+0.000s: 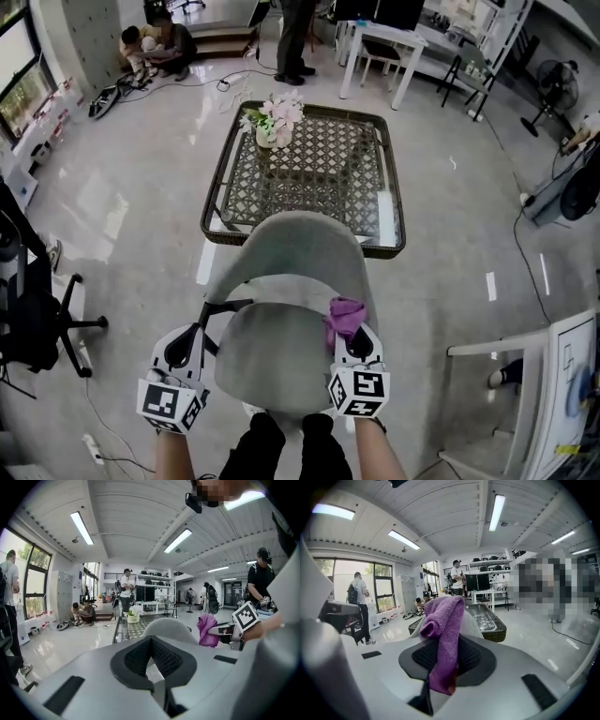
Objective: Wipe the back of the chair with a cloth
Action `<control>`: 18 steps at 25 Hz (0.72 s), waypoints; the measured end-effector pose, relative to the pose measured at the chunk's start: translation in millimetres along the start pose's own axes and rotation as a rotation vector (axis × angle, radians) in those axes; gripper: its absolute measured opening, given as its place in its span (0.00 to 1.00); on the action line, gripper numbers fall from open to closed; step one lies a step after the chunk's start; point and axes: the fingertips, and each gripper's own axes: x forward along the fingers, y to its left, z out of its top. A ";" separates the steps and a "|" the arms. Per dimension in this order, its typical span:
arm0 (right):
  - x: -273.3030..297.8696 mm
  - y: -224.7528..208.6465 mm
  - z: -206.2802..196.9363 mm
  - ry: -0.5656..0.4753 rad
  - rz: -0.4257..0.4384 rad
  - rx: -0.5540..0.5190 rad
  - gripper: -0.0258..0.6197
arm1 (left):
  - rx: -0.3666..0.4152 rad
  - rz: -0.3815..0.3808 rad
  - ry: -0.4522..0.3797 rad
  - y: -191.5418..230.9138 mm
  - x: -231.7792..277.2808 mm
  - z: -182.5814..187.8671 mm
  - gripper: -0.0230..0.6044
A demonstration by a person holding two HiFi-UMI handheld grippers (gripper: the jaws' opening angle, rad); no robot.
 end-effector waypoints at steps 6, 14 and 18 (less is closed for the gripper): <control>-21.0 8.2 47.6 -0.032 0.041 -0.015 0.19 | -0.014 0.014 -0.010 -11.9 -15.1 33.0 0.05; -47.0 1.6 109.8 -0.073 0.071 -0.008 0.19 | -0.008 0.007 -0.063 -28.2 -15.6 87.4 0.05; -58.0 1.9 136.1 -0.089 0.091 -0.010 0.19 | -0.007 0.010 -0.099 -34.1 -17.1 120.5 0.05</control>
